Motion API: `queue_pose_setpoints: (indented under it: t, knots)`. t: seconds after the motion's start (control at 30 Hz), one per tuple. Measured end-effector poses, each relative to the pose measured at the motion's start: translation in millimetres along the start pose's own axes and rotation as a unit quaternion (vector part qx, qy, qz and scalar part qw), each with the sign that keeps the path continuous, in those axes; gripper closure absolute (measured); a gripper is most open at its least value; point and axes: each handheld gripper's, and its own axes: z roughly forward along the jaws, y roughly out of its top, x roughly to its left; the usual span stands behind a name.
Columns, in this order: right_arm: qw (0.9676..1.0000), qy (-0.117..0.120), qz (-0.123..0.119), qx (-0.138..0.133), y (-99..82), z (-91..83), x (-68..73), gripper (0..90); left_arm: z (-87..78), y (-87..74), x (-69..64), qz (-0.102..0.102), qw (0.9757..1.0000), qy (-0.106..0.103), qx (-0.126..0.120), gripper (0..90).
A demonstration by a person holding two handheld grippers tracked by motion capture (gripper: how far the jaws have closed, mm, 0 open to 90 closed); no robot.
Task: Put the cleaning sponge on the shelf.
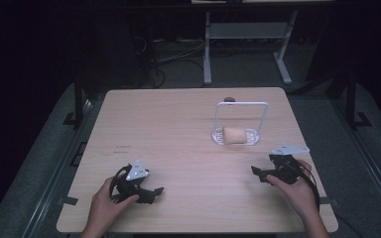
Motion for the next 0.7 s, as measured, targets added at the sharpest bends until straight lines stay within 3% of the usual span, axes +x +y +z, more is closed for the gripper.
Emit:
queue_pose_setpoints:
  t: [0.7]
  knots:
    - [0.9994, -0.024, 0.012, 0.019, -51.1, -22.3, 1.0, 13.9, 0.0, 0.0, 0.0, 0.0, 1.0, 0.0, 0.0, 12.8]
